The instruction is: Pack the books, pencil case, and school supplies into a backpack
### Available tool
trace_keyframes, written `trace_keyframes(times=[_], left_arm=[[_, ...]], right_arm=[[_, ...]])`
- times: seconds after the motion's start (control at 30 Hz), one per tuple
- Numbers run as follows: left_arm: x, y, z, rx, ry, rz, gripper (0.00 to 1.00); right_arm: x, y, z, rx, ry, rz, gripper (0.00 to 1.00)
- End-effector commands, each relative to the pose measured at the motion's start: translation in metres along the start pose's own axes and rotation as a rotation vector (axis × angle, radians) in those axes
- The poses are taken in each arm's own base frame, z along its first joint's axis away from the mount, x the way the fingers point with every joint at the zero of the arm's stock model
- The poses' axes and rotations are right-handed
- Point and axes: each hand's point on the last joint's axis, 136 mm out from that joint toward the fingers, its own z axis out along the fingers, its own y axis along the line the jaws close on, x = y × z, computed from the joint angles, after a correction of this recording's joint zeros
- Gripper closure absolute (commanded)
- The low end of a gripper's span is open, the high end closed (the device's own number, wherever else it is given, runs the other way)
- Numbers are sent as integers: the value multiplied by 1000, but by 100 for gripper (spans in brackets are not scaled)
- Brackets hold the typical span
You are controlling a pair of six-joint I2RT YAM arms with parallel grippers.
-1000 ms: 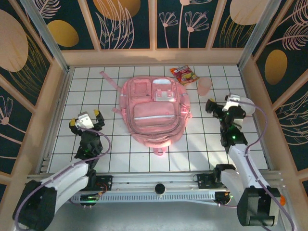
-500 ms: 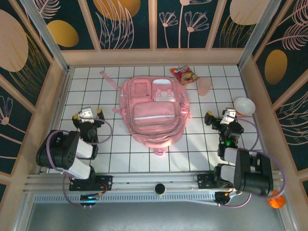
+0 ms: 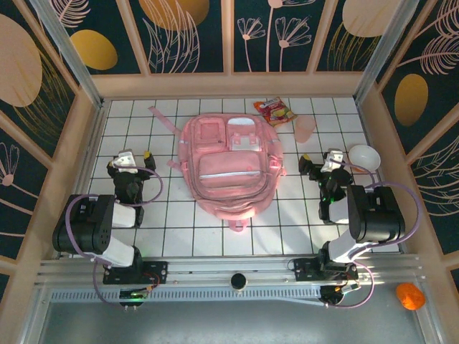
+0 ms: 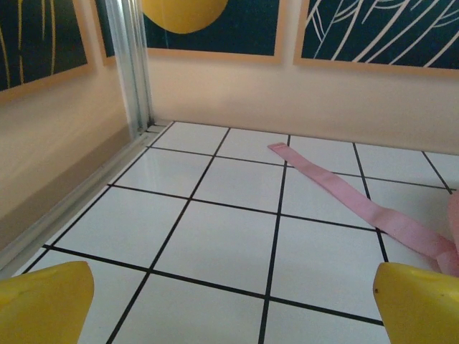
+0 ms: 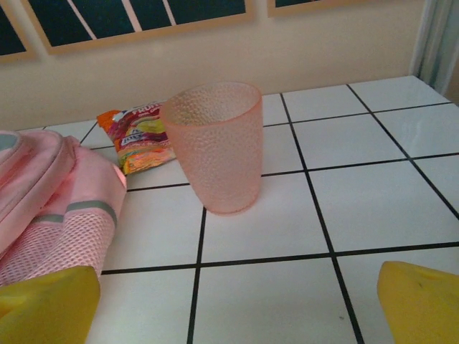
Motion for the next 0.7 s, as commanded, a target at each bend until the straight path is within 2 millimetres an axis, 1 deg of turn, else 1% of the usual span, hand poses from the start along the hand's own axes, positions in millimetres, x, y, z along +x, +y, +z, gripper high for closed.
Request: trace_keyframes(times=[0.0,0.67], left_arm=[[-7,-5,3,29,-19,-10,1],[-7,-5,3,28,-16,-10,1]], right_arm=[[-15,-5,2,34,-55,-4,1],[-15,-5,2,35,-56,-3,1]])
